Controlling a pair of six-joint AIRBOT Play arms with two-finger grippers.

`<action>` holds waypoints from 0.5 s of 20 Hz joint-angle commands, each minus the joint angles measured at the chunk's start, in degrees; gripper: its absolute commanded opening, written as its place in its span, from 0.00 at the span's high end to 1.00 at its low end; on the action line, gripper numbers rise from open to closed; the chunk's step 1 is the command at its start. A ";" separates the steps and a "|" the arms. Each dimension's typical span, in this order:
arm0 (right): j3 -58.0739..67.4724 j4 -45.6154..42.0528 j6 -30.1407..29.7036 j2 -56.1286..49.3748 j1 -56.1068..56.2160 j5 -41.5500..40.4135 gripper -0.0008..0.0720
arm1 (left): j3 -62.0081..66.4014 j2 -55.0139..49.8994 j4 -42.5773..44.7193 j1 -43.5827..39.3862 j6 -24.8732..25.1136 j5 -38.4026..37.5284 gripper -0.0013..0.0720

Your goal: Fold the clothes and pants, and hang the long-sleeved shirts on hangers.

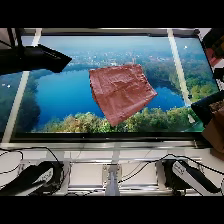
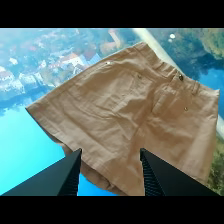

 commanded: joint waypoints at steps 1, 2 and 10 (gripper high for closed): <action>0.02 0.00 0.02 0.04 0.04 0.00 0.96 | 0.02 -1.64 -0.35 0.00 -0.02 -0.02 0.44; 0.02 0.00 0.02 0.04 0.04 0.00 0.96 | 0.02 -1.95 -0.37 0.00 -0.35 -0.20 0.44; 0.02 0.00 0.02 0.04 0.04 -0.02 0.96 | -3.63 -3.43 -1.25 -0.02 -4.44 -6.71 0.74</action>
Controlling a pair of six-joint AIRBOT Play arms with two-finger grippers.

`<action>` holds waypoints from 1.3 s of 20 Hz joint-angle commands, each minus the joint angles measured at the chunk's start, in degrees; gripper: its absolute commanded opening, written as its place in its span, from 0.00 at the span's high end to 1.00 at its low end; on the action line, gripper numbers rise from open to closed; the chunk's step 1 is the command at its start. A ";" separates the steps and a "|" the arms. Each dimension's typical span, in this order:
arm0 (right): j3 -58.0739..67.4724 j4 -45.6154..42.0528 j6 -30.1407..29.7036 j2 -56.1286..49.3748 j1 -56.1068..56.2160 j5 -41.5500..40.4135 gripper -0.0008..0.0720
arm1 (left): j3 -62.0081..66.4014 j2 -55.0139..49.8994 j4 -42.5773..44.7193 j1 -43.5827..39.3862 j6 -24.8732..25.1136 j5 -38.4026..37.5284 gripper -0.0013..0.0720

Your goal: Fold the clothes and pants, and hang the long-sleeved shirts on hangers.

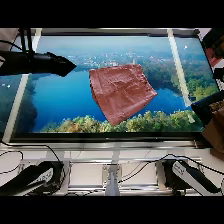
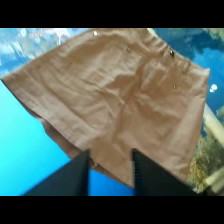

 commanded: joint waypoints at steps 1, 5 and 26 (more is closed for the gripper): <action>0.02 0.00 0.02 0.04 0.02 0.02 0.96 | -4.74 -0.52 0.00 -0.24 -3.89 -2.25 0.80; 0.02 0.00 0.02 0.04 0.04 0.02 0.96 | -20.68 -0.20 -1.90 -2.12 -6.95 1.64 0.80; 0.00 4.33 0.70 0.04 0.04 -7.26 0.51 | -47.10 -9.33 -26.05 -28.33 -24.74 36.11 0.16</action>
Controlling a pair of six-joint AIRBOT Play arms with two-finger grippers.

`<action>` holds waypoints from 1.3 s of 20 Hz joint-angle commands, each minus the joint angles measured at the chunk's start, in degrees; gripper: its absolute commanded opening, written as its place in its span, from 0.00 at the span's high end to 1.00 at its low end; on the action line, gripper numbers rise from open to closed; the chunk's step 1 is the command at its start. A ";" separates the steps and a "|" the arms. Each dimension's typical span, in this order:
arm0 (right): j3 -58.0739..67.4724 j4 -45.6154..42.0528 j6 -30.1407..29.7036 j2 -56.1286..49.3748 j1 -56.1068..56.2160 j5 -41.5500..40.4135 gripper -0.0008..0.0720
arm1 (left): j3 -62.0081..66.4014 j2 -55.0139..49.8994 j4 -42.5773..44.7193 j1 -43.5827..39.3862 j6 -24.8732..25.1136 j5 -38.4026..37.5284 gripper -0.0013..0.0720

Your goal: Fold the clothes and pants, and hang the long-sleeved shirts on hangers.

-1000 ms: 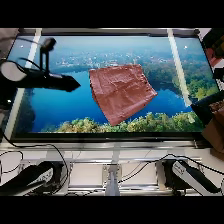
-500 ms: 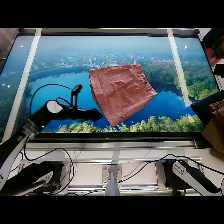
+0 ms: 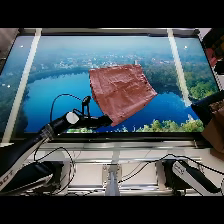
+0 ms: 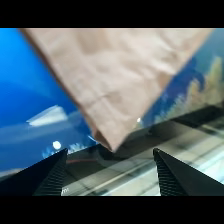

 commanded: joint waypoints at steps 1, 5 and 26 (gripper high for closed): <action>0.00 0.09 0.07 0.02 0.02 -0.09 0.51 | -0.11 -3.41 -2.47 -0.90 -4.87 2.29 0.16; 0.00 0.15 0.11 0.02 0.04 -0.13 0.51 | -0.02 -4.85 -5.57 -1.92 -4.90 5.84 0.16; -5.46 4.15 0.07 -2.82 0.04 6.21 0.95 | 4.59 -4.11 4.96 -2.67 -1.44 5.14 0.98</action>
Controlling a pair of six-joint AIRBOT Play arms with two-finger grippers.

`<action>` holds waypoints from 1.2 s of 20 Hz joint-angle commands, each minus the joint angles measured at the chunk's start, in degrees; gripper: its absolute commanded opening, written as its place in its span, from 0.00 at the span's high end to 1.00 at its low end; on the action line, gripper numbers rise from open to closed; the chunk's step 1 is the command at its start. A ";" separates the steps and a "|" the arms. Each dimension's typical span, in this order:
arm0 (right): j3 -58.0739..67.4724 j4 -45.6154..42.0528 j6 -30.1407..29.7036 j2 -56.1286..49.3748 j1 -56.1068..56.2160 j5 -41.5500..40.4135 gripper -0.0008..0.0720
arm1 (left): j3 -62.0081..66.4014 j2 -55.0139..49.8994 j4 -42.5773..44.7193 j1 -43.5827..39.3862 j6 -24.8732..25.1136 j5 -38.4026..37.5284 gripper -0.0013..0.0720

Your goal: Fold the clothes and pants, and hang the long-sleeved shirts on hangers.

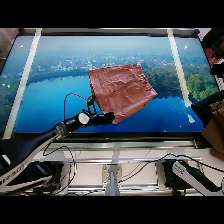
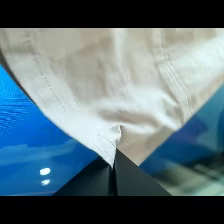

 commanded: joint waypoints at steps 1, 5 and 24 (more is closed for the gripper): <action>-4.59 4.61 -0.15 -2.38 0.04 5.81 0.95 | 0.15 3.91 9.42 4.52 1.27 -9.70 0.98; -15.98 16.33 -5.11 -5.70 0.04 15.61 0.95 | 0.15 9.25 21.70 12.87 1.31 -24.46 0.98; -41.03 42.95 -7.37 -18.93 16.26 5.70 0.45 | 0.15 16.22 43.71 24.20 1.29 -36.63 0.98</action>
